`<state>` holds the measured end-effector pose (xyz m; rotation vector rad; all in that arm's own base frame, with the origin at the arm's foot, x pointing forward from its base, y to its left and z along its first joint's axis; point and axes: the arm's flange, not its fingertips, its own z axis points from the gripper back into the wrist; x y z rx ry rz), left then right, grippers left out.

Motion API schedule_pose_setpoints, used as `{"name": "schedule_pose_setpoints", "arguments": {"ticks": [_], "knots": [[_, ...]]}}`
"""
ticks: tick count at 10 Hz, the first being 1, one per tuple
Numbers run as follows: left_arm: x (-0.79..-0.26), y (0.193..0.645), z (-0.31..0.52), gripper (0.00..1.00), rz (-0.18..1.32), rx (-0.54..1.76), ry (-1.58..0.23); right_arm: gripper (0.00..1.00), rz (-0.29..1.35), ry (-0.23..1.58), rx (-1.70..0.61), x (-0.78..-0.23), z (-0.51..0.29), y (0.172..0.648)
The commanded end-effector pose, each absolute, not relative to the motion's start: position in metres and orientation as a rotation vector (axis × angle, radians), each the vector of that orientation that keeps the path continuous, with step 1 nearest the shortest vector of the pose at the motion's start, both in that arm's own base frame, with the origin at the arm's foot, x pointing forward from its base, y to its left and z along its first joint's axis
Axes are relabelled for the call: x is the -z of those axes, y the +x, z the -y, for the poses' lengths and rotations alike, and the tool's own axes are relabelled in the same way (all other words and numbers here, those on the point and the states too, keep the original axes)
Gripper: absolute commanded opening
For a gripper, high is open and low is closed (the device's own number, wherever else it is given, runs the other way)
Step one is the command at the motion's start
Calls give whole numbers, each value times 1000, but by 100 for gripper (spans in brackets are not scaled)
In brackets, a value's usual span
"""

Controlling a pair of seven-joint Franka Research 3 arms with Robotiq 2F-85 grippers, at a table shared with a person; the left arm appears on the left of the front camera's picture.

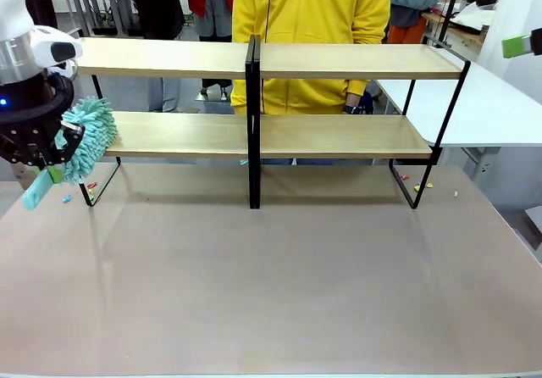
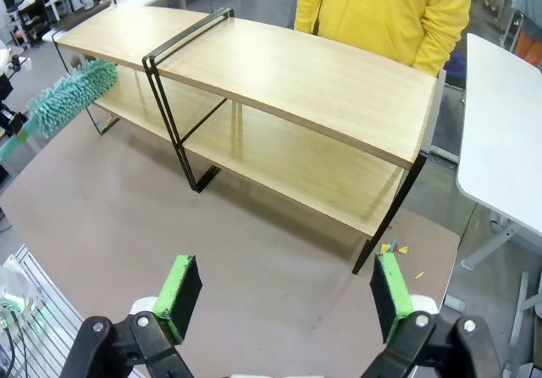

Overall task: Clean the shelves.
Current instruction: Clean another randomly selected level of the Shelf with the Duster.

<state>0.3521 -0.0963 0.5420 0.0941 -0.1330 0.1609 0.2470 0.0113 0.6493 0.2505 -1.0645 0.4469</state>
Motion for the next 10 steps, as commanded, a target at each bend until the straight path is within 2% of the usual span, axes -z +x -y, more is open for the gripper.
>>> {"name": "schedule_pose_setpoints", "arguments": {"ticks": [1, 2, 4, 6, 10], "knots": [[-545, 354, 97, 12, 147, -217, 114, 100, 1066, 255, -447, -650, -10, 247], [-543, 356, 100, 12, 189, -305, 121, 100, 1066, 255, -447, -650, -10, 247], [-535, 363, 112, 12, 165, -439, 251, 100, 1066, 255, -447, -650, -10, 247], [-534, 369, 120, 12, 230, -589, 257, 100, 1066, 255, -447, -650, -10, 247], [-538, 363, 125, 12, 302, -452, 153, 100, 1066, 255, -447, -650, -10, 247]]}}
